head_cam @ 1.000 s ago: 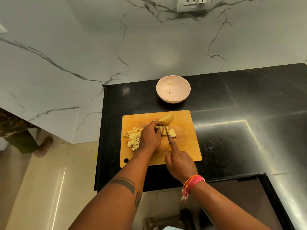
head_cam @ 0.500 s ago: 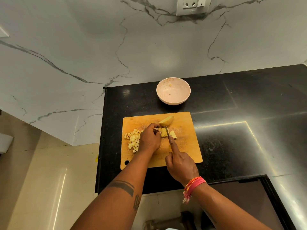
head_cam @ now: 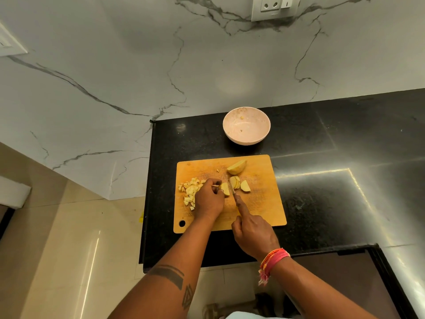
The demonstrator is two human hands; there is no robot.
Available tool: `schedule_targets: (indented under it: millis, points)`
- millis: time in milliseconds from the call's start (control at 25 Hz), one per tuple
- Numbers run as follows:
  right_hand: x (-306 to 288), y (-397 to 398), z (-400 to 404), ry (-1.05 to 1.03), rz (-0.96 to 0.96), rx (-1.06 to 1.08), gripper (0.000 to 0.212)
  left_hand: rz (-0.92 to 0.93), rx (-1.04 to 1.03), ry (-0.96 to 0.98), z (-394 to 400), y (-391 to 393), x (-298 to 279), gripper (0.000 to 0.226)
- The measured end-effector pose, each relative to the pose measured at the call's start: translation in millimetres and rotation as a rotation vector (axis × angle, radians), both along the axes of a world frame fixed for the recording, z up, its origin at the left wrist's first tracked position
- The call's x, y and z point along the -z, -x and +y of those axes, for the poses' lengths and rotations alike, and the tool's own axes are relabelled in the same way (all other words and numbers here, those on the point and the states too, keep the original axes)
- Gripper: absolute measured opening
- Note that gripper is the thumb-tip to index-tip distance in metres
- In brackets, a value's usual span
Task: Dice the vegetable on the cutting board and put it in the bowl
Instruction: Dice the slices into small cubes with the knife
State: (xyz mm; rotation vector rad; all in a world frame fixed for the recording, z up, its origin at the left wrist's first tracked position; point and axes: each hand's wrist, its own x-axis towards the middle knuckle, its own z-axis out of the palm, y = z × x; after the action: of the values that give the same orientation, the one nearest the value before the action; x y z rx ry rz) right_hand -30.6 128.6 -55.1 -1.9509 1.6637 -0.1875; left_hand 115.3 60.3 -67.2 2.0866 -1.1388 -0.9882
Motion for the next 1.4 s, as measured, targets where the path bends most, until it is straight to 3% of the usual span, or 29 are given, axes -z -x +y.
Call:
schedule_targets:
  millis: [160, 320, 1000, 1400]
  points:
    - [3.7, -6.4, 7.9, -0.025, 0.014, -0.034, 0.070, -0.243, 0.161, 0.040, 19.3, -0.8, -2.3, 0.032]
    - [3.5, -8.4, 3.2, -0.024, -0.002, -0.027, 0.069, -0.352, 0.333, 0.019, 20.5, -4.6, 0.2, 0.046]
    - [4.1, -23.1, -14.7, -0.031, 0.113, -0.112, 0.069, -0.376, 0.272, 0.071, 15.9, -6.0, -3.4, 0.038]
    - [5.1, -5.9, 23.1, -0.056, 0.188, -0.141, 0.075, -0.376, 0.252, 0.079, 17.2, -3.0, 0.7, 0.039]
